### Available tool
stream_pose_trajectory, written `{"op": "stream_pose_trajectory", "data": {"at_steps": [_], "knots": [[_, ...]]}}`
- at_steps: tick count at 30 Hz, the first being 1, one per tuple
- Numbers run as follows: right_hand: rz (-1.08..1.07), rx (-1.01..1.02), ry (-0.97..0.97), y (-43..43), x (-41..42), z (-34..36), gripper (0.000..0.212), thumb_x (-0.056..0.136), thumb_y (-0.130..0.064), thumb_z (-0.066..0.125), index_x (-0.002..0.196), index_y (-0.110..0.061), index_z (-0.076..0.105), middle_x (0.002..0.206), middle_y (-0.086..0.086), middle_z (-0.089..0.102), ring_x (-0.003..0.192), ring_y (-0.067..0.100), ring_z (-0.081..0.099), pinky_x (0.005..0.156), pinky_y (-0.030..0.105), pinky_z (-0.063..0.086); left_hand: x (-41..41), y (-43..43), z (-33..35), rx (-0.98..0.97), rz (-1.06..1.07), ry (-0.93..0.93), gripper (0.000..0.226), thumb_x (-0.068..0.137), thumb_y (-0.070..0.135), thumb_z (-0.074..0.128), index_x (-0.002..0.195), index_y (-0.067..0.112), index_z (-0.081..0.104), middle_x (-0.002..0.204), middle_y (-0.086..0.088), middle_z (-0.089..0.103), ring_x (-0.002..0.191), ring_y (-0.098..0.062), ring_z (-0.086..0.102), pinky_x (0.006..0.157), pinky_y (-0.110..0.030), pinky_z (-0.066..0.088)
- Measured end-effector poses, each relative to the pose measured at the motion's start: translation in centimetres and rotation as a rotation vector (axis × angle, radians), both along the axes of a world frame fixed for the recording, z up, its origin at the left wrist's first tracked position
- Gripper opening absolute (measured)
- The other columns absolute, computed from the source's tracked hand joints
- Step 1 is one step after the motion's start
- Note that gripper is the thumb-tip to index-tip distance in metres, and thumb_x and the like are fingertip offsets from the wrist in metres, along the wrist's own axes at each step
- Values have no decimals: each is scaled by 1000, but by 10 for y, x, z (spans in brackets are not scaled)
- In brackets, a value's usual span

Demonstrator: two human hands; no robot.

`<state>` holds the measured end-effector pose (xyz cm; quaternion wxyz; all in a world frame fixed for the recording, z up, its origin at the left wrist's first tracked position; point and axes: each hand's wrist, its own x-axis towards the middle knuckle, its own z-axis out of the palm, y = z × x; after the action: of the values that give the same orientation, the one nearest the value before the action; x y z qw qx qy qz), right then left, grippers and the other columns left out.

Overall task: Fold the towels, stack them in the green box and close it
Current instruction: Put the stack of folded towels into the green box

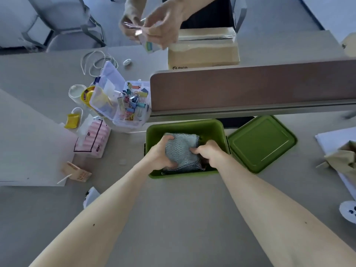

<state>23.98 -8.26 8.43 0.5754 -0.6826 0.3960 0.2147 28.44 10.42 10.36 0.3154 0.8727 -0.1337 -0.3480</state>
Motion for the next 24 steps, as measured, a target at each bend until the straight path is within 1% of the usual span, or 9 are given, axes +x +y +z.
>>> {"op": "stream_pose_trajectory", "data": {"at_steps": [3, 6, 7, 10, 12, 14, 17, 20, 24], "knots": [[48, -46, 47, 2, 8, -14, 39, 86, -25, 77, 107, -3, 51, 105, 11, 55, 95, 27, 49, 83, 37, 43, 5, -8, -13, 91, -4, 1, 94, 73, 10, 83, 145, 31, 26, 123, -5, 45, 103, -19, 49, 75, -25, 46], [128, -90, 75, 4, 17, -30, 32, 89, -26, 72, 103, -3, 54, 109, 11, 61, 93, 27, 54, 80, 36, 45, 10, -17, -25, 187, 5, 34, 67, 89, 12, 66, 141, 31, 27, 120, -10, 45, 85, -18, 49, 63, -21, 43], [140, -88, 75, 5, 19, -36, 32, 89, -26, 72, 105, -3, 56, 113, 11, 62, 94, 28, 56, 81, 36, 47, 13, -18, -33, 214, -23, 9, 67, 90, 12, 64, 142, 30, 26, 119, -10, 45, 84, -17, 49, 62, -21, 43], [157, -86, 99, 7, 23, -52, 40, 87, -26, 74, 115, -4, 59, 117, 13, 64, 101, 30, 61, 86, 38, 52, 15, -17, -43, 258, -53, 13, 65, 93, 16, 60, 146, 25, 23, 119, -9, 51, 92, -20, 54, 74, -27, 50], [166, -73, 119, 8, 24, -59, 44, 85, -26, 76, 119, -4, 59, 118, 14, 64, 103, 32, 63, 88, 42, 55, 14, -16, -49, 301, -73, -16, 66, 94, 19, 58, 146, 30, 20, 129, -11, 45, 107, -30, 54, 91, -43, 52], [154, -51, 134, 9, 24, -66, 51, 83, -26, 78, 123, -3, 56, 121, 15, 63, 106, 34, 63, 91, 47, 56, 11, -15, -53, 371, -87, -59, 67, 93, 25, 60, 146, 31, 21, 140, -13, 33, 120, -38, 47, 101, -49, 46], [144, -38, 141, 10, 24, -73, 57, 81, -25, 80, 126, -2, 54, 123, 15, 62, 108, 35, 62, 91, 49, 57, 7, -18, -52, 467, -175, -171, 81, 83, 7, 72, 149, 22, 26, 152, -15, 12, 118, -41, 51, 96, -46, 48], [109, -10, 126, 8, 24, -79, 58, 76, -23, 84, 123, -3, 57, 123, 15, 65, 107, 34, 64, 87, 48, 59, 10, -18, -53, 440, -218, -250, 78, 77, 0, 75, 144, 14, 37, 154, -12, 19, 119, -40, 52, 95, -46, 50], [115, 40, 97, 12, 23, -76, 55, 78, -21, 83, 124, -4, 58, 126, 13, 65, 110, 33, 63, 91, 47, 57, 17, -10, -50, 427, -213, -224, 78, 77, 2, 76, 145, 12, 38, 153, -12, 27, 119, -42, 55, 97, -47, 50]]}}
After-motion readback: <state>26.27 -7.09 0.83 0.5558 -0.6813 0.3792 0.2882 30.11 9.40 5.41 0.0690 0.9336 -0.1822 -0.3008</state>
